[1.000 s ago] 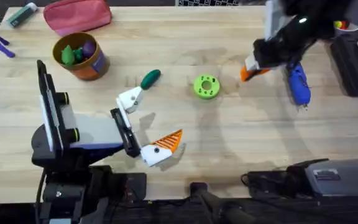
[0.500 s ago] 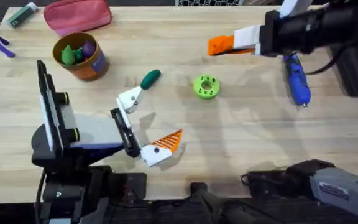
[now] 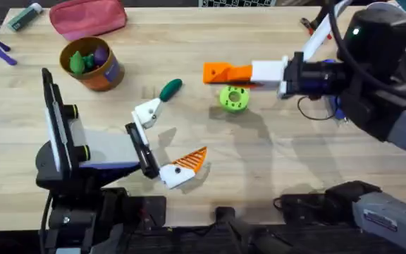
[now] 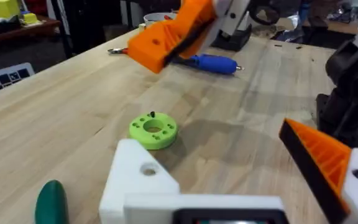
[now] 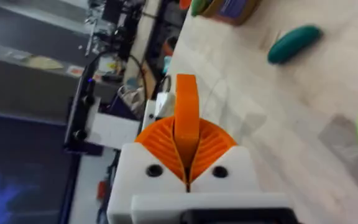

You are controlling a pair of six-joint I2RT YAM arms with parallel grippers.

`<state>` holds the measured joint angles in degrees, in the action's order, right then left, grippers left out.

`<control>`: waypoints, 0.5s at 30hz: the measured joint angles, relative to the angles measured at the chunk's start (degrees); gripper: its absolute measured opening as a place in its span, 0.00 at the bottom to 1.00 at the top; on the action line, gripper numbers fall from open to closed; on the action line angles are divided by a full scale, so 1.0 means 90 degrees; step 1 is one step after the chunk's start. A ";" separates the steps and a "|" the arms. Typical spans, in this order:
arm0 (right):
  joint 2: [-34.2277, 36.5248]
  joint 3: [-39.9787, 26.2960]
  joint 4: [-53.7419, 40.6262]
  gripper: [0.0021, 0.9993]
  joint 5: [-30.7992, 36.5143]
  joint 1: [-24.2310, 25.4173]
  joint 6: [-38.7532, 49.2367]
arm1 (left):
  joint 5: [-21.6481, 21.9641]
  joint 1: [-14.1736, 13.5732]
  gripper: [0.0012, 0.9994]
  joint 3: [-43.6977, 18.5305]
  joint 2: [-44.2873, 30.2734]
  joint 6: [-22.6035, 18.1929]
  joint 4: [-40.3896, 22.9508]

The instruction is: Pick up the gripper from the table and insert it into the empty holder that is missing its gripper. Then pick up a screw, insert it into the mounting hole, and use the screwdriver to tighten it. Finally, clean up the table by picking up the vegetable and placing it into the bucket.

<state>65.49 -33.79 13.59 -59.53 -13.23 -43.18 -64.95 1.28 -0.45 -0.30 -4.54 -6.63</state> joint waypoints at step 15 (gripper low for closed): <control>0.1285 0.0081 0.1527 0.01 -0.2295 0.0000 -0.0576 | -0.0001 0.0000 0.99 0.0000 0.0001 0.0000 0.0000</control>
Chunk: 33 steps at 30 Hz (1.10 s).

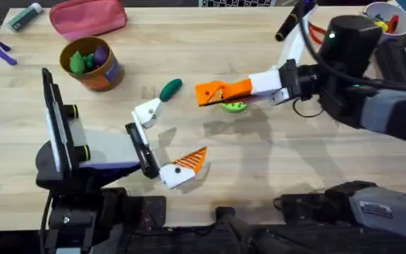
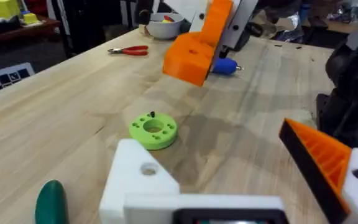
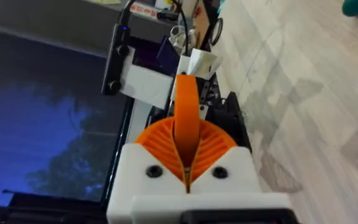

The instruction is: Pick up the gripper from the table and insert it into the empty holder that is missing its gripper. Then pick up a screw, insert it into the mounting hole, and use the screwdriver to tighten it. Finally, clean up the table by picking up the vegetable and placing it into the bucket.

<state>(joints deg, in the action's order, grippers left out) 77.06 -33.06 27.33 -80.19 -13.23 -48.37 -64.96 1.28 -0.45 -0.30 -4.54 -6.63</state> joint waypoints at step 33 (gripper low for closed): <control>0.2720 -0.1268 0.1412 0.01 -0.0786 -0.1300 -0.1369 | -0.0001 0.0000 0.99 0.0000 0.0000 0.0000 0.0000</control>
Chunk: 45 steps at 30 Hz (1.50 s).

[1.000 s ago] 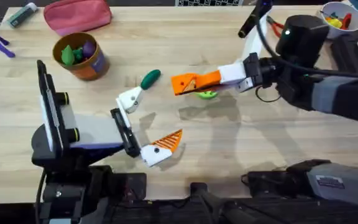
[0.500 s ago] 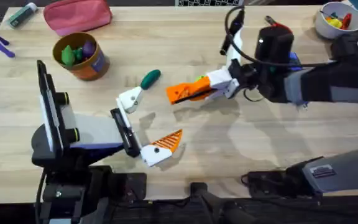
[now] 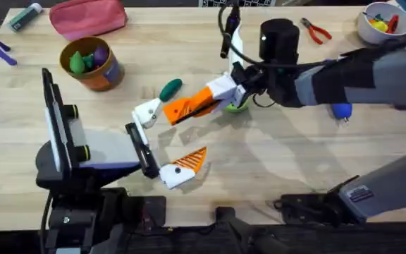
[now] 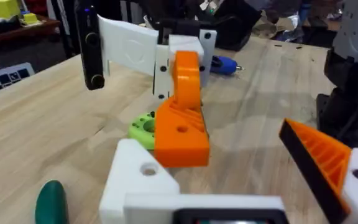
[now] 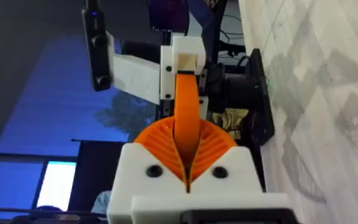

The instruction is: Pick up the gripper from the table and insert it into the empty holder that is missing its gripper. Then pick up a screw, insert it into the mounting hole, and use the screwdriver to tighten it. Finally, clean up the table by picking up the vegetable and placing it into the bucket.

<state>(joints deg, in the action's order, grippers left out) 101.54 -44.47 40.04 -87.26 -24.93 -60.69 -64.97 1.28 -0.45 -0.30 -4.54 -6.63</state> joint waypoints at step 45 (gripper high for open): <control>0.0011 -0.0007 -0.0004 0.01 0.0262 -0.0264 0.0440 | 0.0000 0.0000 0.99 0.0000 0.0000 0.0000 0.0000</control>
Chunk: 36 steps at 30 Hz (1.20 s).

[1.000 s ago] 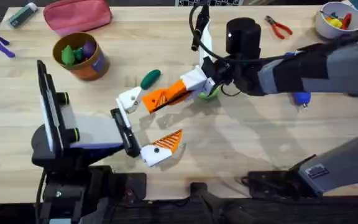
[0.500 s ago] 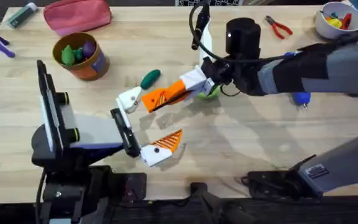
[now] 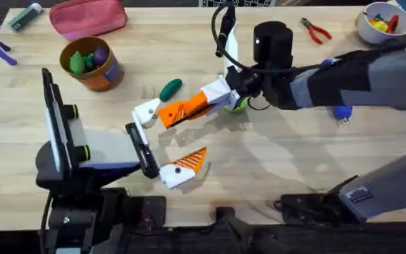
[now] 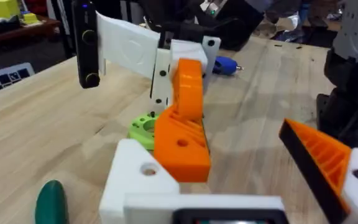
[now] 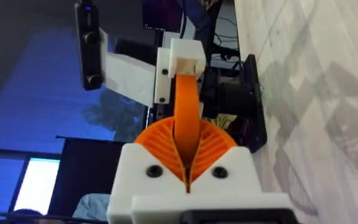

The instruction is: Pick up the gripper from the table and insert it into the empty holder that is missing its gripper. Then pick up a screw, insert it into the mounting hole, and use the screwdriver to tighten it. Finally, clean up the table by picking up the vegetable and placing it into the bucket.

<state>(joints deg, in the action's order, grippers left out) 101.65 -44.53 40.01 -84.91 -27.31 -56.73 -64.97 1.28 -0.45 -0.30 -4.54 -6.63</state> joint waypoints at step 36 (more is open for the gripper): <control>0.0001 0.0000 0.0182 0.01 -0.0002 -0.0131 -0.0041 | 0.0000 0.0000 0.99 0.0000 0.0000 0.0000 0.0000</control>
<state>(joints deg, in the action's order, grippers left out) 101.65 -44.53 41.65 -84.93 -28.49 -57.10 -64.97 1.28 -0.45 -0.30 -4.54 -6.63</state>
